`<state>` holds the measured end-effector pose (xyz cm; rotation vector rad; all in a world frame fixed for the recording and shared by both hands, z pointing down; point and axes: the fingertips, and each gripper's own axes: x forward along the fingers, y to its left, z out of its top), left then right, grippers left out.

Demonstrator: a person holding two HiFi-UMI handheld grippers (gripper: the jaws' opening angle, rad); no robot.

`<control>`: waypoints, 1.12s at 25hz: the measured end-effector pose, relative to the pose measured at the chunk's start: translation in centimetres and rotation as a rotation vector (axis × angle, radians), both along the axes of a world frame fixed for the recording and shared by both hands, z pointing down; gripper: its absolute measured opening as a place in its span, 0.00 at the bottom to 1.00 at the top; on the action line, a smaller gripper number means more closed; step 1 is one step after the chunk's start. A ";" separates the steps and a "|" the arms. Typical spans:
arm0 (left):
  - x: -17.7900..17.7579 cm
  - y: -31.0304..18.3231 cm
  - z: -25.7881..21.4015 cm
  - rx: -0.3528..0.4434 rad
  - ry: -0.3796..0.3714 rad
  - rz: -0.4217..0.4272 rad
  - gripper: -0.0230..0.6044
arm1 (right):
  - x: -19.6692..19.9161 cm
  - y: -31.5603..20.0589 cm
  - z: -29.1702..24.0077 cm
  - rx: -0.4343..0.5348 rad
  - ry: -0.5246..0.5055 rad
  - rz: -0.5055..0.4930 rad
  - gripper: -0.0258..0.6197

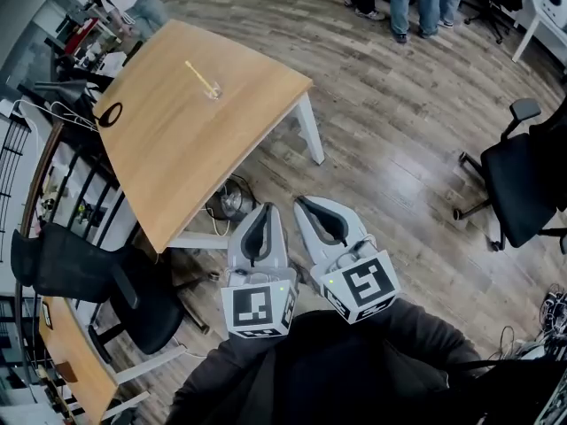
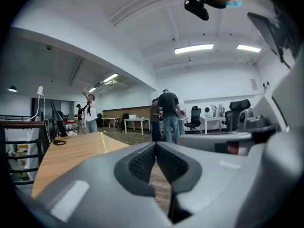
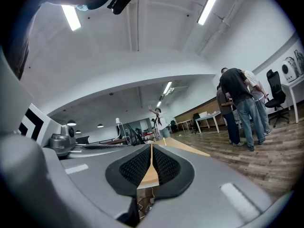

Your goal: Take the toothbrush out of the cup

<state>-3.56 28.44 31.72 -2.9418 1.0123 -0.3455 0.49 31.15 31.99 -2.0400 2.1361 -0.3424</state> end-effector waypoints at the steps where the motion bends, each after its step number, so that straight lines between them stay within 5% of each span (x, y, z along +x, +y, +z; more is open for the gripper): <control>1: 0.1 -0.3 0.0 0.000 0.000 -0.005 0.05 | 0.1 -0.4 0.0 0.000 0.000 -0.005 0.06; 15: -0.3 -8.1 0.9 -0.028 0.055 -0.080 0.05 | -0.3 -8.7 0.6 -0.026 0.044 -0.084 0.06; 28: -3.2 -21.8 2.3 -0.080 0.088 -0.161 0.05 | -3.1 -22.5 2.0 -0.082 0.062 -0.165 0.06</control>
